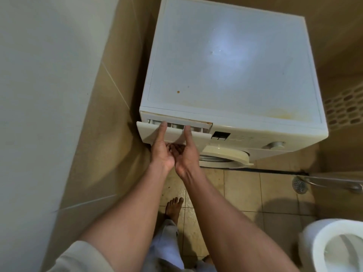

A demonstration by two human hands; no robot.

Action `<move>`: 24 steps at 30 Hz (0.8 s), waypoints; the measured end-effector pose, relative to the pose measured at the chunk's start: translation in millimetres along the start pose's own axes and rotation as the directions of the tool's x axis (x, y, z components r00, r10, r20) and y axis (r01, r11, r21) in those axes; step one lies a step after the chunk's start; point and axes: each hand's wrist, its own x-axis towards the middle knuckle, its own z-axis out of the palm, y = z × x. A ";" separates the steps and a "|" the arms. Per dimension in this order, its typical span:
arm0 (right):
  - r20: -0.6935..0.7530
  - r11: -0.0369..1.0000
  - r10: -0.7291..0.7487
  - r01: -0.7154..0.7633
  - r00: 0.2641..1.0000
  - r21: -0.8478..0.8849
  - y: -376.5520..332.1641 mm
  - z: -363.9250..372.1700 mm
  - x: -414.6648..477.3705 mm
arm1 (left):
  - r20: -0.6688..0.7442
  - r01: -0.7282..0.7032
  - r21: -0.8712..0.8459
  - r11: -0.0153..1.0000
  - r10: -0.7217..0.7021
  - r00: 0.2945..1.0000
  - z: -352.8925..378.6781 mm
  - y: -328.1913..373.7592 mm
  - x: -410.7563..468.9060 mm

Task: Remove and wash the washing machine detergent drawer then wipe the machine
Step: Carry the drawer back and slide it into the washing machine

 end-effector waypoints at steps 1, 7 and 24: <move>0.003 1.000 0.004 -0.004 1.000 -0.007 4.3 -6.1 -7.4 | -0.003 0.005 -0.001 1.000 -0.005 1.000 -7.6 -3.0 -4.5; -0.018 0.999 0.023 -0.023 1.000 -0.044 30.3 -48.2 -46.8 | -0.050 -0.011 0.034 0.999 0.013 0.999 -48.1 -21.0 -49.5; -0.038 0.991 -0.018 0.013 0.999 -0.132 7.2 -14.0 -12.5 | -0.010 -0.025 0.086 0.996 0.026 1.000 -17.4 -1.8 -11.9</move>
